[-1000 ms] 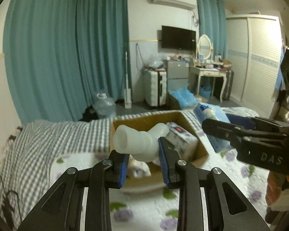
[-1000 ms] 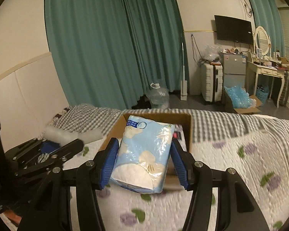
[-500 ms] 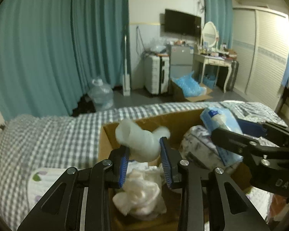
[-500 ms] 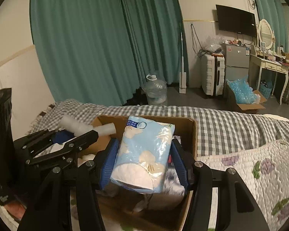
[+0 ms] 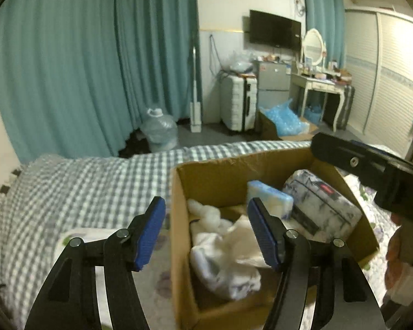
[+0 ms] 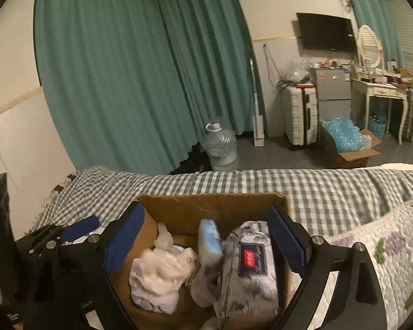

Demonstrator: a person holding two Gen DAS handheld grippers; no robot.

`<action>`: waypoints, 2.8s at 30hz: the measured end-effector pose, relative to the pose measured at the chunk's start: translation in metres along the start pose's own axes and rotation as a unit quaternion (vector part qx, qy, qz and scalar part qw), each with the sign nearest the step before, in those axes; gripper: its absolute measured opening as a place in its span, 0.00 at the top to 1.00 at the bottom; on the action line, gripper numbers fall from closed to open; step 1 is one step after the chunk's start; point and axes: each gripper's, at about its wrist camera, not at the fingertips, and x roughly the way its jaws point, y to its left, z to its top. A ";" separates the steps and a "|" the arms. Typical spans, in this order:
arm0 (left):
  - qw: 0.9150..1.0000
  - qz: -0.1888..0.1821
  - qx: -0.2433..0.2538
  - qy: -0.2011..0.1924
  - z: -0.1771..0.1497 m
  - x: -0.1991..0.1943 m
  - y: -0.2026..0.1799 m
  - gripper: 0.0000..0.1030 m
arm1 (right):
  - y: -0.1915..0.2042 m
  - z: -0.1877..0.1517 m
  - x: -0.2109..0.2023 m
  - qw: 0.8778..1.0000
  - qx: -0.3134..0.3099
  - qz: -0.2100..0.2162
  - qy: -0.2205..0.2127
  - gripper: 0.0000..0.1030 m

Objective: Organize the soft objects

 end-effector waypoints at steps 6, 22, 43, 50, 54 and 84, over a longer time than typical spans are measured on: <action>0.999 0.017 0.006 -0.045 0.004 -0.074 0.002 0.39 | 0.004 -0.005 -0.063 0.999 0.023 -0.010 -0.024 0.12; 0.968 0.047 -0.010 -0.246 -0.020 -0.287 -0.001 0.08 | 0.088 -0.013 -0.298 0.984 -0.091 -0.057 -0.144 0.01; 0.985 0.071 -0.007 -0.160 -0.097 -0.176 0.004 0.07 | 0.054 -0.108 -0.213 0.985 -0.083 -0.085 -0.123 0.00; 0.987 0.057 -0.015 -0.147 -0.103 -0.170 0.011 0.08 | 0.054 -0.112 -0.201 0.986 -0.080 -0.094 -0.110 0.00; 0.988 0.052 -0.017 -0.144 -0.104 -0.169 0.013 0.08 | 0.057 -0.113 -0.199 0.986 -0.084 -0.096 -0.107 0.00; 0.991 0.036 -0.027 -0.127 -0.106 -0.162 0.017 0.08 | 0.060 -0.121 -0.188 0.986 -0.090 -0.104 -0.092 0.00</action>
